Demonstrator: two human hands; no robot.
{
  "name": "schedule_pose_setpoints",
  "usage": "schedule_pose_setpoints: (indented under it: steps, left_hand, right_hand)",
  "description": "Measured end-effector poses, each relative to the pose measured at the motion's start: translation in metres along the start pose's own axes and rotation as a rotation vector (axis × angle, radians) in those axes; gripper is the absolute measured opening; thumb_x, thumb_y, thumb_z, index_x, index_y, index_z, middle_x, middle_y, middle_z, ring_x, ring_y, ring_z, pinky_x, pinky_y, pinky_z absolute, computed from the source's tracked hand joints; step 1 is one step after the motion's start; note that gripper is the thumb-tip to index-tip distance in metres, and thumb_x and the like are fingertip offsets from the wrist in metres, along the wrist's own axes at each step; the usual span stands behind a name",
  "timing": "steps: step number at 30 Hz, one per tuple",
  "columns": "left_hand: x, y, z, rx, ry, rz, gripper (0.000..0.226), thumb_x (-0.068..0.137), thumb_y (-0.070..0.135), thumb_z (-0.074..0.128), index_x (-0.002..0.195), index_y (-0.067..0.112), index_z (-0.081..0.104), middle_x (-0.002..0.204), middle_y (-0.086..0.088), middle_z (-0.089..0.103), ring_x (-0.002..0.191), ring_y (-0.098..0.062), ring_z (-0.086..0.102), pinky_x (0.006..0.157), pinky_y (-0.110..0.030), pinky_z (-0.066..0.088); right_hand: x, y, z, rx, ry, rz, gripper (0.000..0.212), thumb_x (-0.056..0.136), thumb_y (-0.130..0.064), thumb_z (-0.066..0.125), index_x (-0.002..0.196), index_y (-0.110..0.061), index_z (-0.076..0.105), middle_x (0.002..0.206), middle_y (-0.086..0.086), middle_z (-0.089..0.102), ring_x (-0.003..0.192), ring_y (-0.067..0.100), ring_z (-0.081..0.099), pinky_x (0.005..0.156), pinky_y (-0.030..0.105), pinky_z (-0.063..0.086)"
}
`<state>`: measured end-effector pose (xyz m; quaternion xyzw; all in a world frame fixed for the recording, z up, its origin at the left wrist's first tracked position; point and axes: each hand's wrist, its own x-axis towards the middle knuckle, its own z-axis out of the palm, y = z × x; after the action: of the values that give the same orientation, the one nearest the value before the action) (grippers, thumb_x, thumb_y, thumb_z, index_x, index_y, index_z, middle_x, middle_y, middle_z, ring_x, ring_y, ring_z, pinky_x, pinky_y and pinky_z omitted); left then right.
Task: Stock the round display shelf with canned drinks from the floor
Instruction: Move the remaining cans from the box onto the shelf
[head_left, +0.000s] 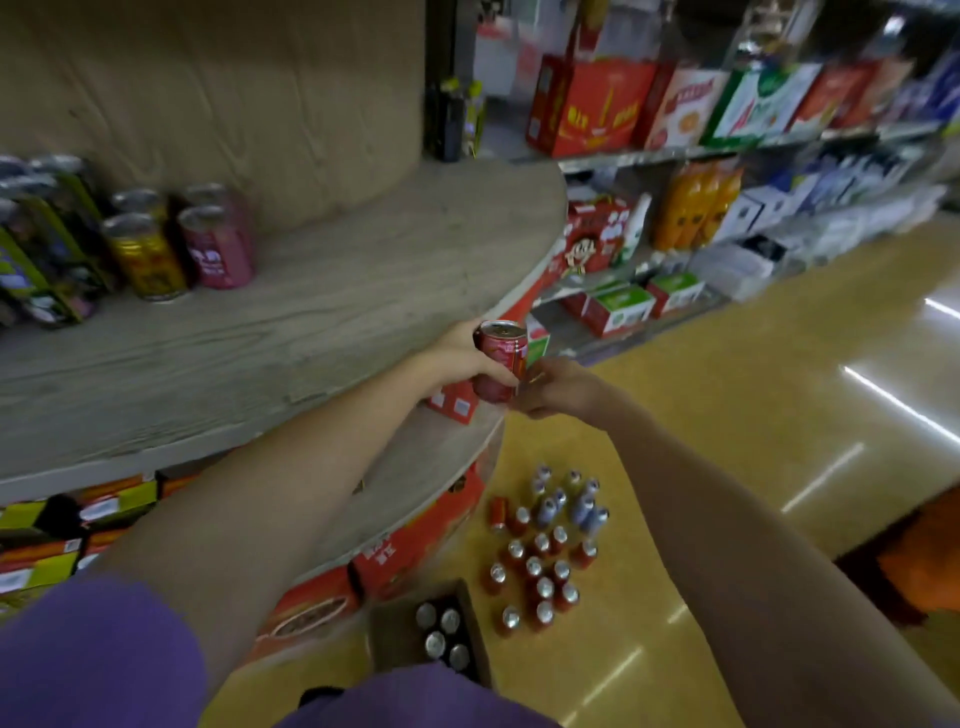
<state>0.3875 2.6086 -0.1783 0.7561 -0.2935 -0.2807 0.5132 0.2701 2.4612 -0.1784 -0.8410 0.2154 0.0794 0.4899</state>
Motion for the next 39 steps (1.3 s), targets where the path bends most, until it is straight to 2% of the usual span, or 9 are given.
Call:
schedule_pose_setpoints:
  steps: [2, 7, 11, 17, 21, 26, 30, 34, 39]
  left_hand:
    - [-0.012, 0.023, -0.010, -0.034, 0.039, 0.017, 0.065, 0.055, 0.007, 0.093, 0.110, 0.020, 0.061, 0.100, 0.003, 0.072, 0.089, -0.012, 0.069, 0.065, -0.022, 0.055]
    - [-0.050, 0.056, -0.037, -0.073, 0.186, 0.047, 0.058, 0.063, 0.009, 0.090, 0.112, 0.009, 0.059, 0.095, -0.002, 0.071, 0.081, -0.010, 0.067, 0.059, -0.024, 0.054]
    - [-0.084, 0.067, -0.062, 0.084, 0.280, 0.024, 0.058, 0.069, 0.024, 0.088, 0.115, 0.006, 0.057, 0.108, -0.006, 0.069, 0.100, -0.019, 0.067, 0.086, -0.032, 0.055]
    - [-0.145, 0.068, -0.108, 0.068, 0.353, -0.066, 0.046, 0.082, 0.035, 0.077, 0.120, 0.015, 0.062, 0.116, -0.006, 0.068, 0.110, -0.021, 0.064, 0.094, -0.041, 0.052]
    - [-0.181, 0.058, -0.135, -0.055, 0.440, -0.049, 0.042, 0.078, 0.021, 0.081, 0.117, 0.011, 0.069, 0.114, -0.005, 0.071, 0.108, -0.016, 0.066, 0.094, -0.033, 0.052]
    - [-0.206, 0.048, -0.168, -0.088, 0.590, -0.058, 0.043, 0.065, 0.011, 0.089, 0.105, 0.007, 0.073, 0.101, -0.004, 0.074, 0.098, -0.015, 0.069, 0.080, -0.028, 0.057]
    - [-0.199, 0.033, -0.194, -0.055, 0.663, -0.120, 0.051, 0.058, 0.019, 0.094, 0.102, 0.007, 0.071, 0.093, -0.002, 0.073, 0.084, -0.011, 0.068, 0.064, -0.022, 0.053]
    - [-0.180, 0.013, -0.217, 0.075, 0.687, -0.189, 0.063, 0.035, 0.043, 0.096, 0.090, 0.021, 0.075, 0.090, 0.004, 0.075, 0.089, -0.011, 0.069, 0.086, -0.035, 0.057]
    - [-0.155, -0.004, -0.241, 0.063, 0.636, -0.163, 0.069, 0.030, 0.036, 0.096, 0.090, 0.014, 0.071, 0.088, -0.003, 0.075, 0.089, -0.019, 0.071, 0.089, -0.043, 0.056]
  right_hand:
    - [-0.007, -0.023, -0.006, -0.028, -0.040, -0.080, 0.027, 0.075, -0.011, 0.083, 0.096, -0.012, 0.066, 0.083, 0.012, 0.066, 0.075, 0.021, 0.064, 0.078, 0.040, 0.058]
    - [-0.016, -0.070, 0.000, -0.012, -0.090, -0.258, 0.047, 0.062, -0.035, 0.090, 0.103, -0.024, 0.070, 0.091, -0.003, 0.075, 0.088, 0.013, 0.071, 0.080, 0.031, 0.058]
    - [-0.022, -0.093, 0.027, 0.076, -0.124, -0.371, 0.033, 0.068, -0.024, 0.089, 0.097, -0.020, 0.074, 0.093, -0.001, 0.076, 0.090, 0.010, 0.071, 0.084, 0.026, 0.056]
    - [-0.025, -0.129, 0.070, 0.050, -0.285, -0.409, 0.070, 0.048, -0.051, 0.091, 0.109, -0.023, 0.072, 0.101, -0.006, 0.075, 0.101, 0.012, 0.069, 0.101, 0.038, 0.050]
    - [-0.027, -0.154, 0.104, 0.052, -0.354, -0.420, 0.071, 0.050, -0.043, 0.094, 0.112, -0.020, 0.071, 0.102, -0.004, 0.075, 0.100, 0.014, 0.070, 0.100, 0.041, 0.051]
    - [-0.030, -0.185, 0.142, 0.083, -0.411, -0.423, 0.058, 0.071, -0.003, 0.083, 0.123, -0.012, 0.061, 0.120, 0.007, 0.069, 0.111, 0.019, 0.064, 0.103, 0.036, 0.047]
    - [-0.019, -0.204, 0.168, 0.078, -0.357, -0.460, 0.057, 0.071, -0.005, 0.083, 0.118, -0.016, 0.054, 0.107, -0.001, 0.067, 0.096, 0.010, 0.063, 0.085, 0.021, 0.050]
    - [-0.007, -0.217, 0.190, 0.014, -0.202, -0.503, 0.045, 0.075, -0.002, 0.081, 0.111, -0.010, 0.054, 0.084, -0.012, 0.058, 0.073, -0.003, 0.054, 0.054, 0.003, 0.041]
    - [0.022, -0.228, 0.208, -0.126, 0.008, -0.447, 0.032, 0.073, -0.024, 0.084, 0.086, -0.024, 0.055, 0.084, -0.010, 0.059, 0.087, 0.015, 0.057, 0.074, 0.029, 0.044]
